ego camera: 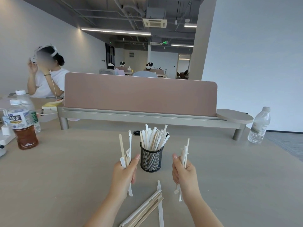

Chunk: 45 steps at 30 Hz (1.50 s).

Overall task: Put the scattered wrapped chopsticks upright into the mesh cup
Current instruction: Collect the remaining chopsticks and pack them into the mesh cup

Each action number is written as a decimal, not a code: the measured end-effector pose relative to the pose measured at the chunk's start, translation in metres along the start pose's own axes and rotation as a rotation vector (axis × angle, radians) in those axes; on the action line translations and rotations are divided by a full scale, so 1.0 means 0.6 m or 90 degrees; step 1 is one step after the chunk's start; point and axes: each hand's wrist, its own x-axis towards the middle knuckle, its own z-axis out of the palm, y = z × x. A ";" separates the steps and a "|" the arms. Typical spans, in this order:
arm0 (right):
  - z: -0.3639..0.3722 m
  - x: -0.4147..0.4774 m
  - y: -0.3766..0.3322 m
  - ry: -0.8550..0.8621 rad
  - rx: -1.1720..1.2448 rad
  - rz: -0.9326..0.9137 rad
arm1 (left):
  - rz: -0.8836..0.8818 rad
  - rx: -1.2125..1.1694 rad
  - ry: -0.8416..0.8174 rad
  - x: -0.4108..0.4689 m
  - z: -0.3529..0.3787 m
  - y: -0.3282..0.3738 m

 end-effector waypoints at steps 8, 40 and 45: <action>-0.005 -0.009 0.002 -0.004 -0.127 -0.047 | 0.036 0.019 -0.021 -0.008 -0.007 0.003; -0.022 0.017 -0.050 0.150 -0.261 -0.070 | 0.034 0.035 -0.015 0.000 -0.023 -0.021; 0.026 0.082 -0.119 0.170 -0.077 -0.073 | 0.024 0.020 -0.029 0.001 -0.022 -0.022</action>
